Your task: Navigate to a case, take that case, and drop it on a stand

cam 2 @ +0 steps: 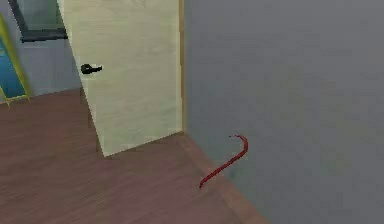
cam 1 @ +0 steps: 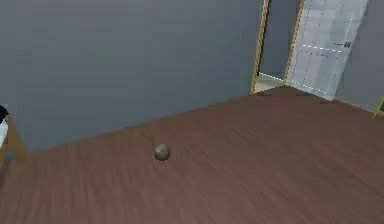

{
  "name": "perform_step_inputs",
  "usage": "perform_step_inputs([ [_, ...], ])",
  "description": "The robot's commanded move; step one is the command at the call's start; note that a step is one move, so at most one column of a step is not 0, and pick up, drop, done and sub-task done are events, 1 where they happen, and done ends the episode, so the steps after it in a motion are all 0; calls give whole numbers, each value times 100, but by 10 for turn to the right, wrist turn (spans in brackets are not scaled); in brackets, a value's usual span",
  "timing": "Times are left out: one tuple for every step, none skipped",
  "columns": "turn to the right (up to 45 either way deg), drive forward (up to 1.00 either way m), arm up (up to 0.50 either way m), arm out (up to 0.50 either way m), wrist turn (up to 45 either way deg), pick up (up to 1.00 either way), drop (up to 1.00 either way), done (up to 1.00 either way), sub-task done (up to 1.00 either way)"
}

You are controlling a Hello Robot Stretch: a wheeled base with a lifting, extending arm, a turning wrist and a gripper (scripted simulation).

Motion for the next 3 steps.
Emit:
perform_step_inputs([
  [240, 0, 0, 0, 0, 0, 0, 0, 0],
  [0, 100, 0, 0, 0, 0, 0, 0, 0],
  [0, 100, 0, 0, 0, 0, 0, 0, 0],
])
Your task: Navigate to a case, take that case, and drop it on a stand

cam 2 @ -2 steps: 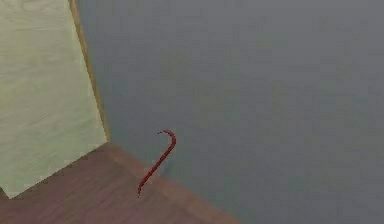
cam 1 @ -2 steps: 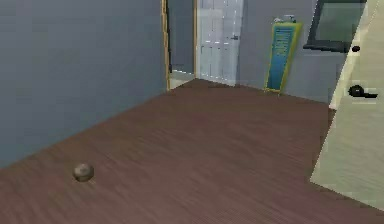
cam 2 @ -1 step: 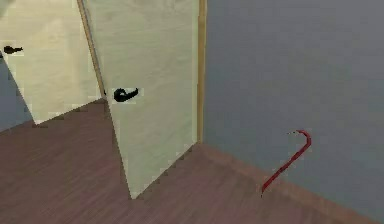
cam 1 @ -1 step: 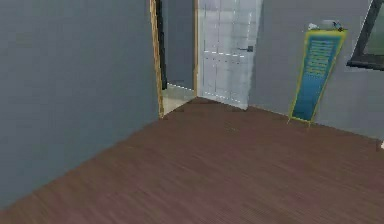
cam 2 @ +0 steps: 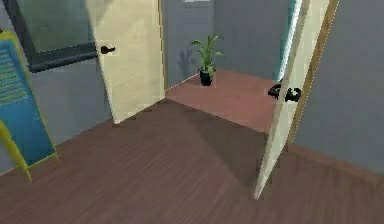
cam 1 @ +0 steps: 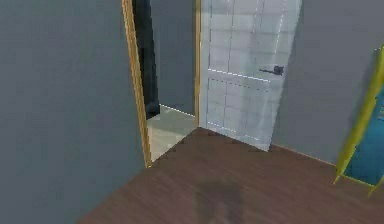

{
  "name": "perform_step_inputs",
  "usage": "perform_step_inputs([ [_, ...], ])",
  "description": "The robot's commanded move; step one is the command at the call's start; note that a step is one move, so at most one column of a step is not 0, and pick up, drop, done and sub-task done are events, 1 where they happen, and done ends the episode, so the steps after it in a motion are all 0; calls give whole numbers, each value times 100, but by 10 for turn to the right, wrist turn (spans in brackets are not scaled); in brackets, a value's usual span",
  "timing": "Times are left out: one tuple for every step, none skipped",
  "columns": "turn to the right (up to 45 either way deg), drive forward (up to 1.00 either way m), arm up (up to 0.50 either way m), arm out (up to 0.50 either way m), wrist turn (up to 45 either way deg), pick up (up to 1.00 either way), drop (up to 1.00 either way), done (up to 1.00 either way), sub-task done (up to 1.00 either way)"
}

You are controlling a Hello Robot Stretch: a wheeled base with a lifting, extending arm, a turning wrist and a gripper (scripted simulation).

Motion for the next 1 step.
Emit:
perform_step_inputs([
  [0, 100, 0, 0, 0, 0, 0, 0, 0],
])
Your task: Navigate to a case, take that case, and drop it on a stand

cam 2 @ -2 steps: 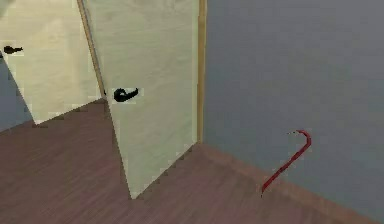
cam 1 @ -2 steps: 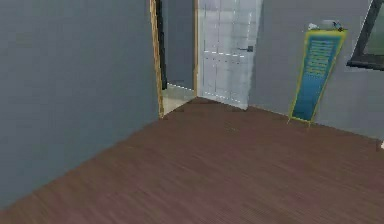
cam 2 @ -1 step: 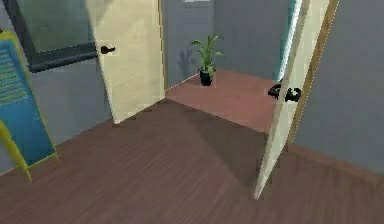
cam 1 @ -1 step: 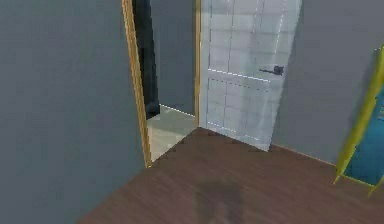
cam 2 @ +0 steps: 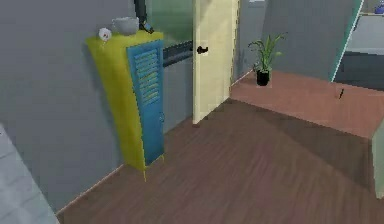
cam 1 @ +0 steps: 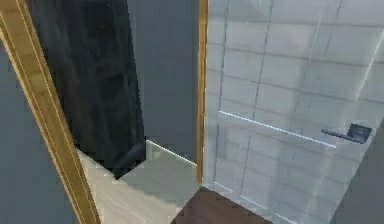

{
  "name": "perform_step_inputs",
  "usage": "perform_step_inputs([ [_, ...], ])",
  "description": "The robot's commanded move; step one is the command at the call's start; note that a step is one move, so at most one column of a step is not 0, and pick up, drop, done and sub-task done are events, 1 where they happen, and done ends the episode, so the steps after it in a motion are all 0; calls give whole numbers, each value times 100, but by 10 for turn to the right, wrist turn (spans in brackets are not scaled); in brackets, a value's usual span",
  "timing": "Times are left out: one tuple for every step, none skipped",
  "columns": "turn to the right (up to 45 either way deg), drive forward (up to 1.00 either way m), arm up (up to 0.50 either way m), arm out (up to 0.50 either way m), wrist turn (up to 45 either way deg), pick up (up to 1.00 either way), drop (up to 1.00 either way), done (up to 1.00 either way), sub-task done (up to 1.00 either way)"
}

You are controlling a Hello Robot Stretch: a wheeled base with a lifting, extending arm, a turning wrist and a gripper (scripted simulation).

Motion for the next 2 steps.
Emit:
perform_step_inputs([
  [60, 0, 0, 0, 0, 0, 0, 0, 0],
  [30, 0, 0, 0, 0, 0, 0, 0, 0],
])
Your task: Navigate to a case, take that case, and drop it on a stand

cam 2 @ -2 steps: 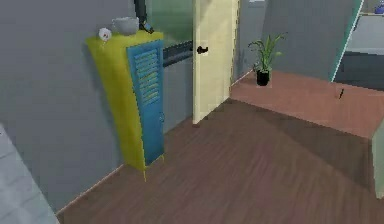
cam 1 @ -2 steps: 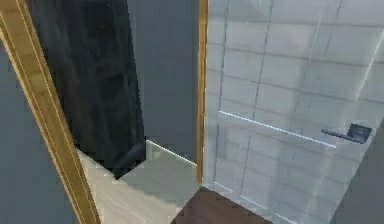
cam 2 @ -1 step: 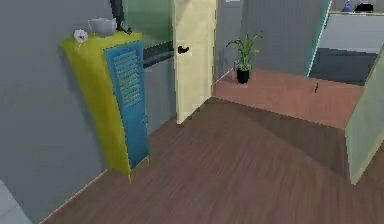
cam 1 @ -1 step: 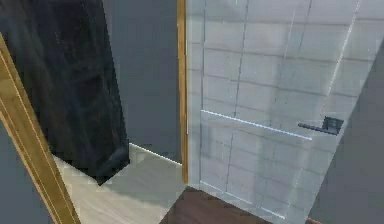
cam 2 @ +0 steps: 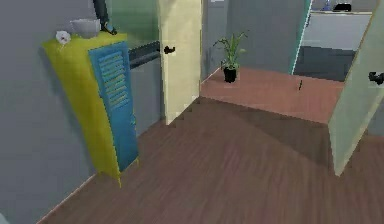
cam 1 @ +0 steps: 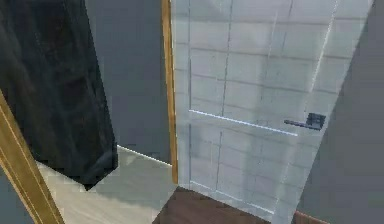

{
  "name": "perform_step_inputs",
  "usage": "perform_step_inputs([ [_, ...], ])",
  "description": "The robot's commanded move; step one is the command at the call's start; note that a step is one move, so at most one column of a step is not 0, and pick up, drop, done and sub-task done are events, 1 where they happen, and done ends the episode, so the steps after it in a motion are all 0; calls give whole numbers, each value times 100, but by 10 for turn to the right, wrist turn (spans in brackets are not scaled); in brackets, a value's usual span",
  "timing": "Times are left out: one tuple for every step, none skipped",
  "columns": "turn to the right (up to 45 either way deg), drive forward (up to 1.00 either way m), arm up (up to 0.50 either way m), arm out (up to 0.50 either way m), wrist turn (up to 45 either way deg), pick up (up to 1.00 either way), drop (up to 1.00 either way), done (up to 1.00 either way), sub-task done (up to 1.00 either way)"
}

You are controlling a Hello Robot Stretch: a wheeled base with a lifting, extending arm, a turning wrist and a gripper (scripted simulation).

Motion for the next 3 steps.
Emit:
perform_step_inputs([
  [0, 45, 0, 0, 0, 0, 0, 0, 0],
  [-270, 0, 0, 0, 0, 0, 0, 0, 0],
  [0, 50, 0, 0, 0, 0, 0, 0, 0],
])
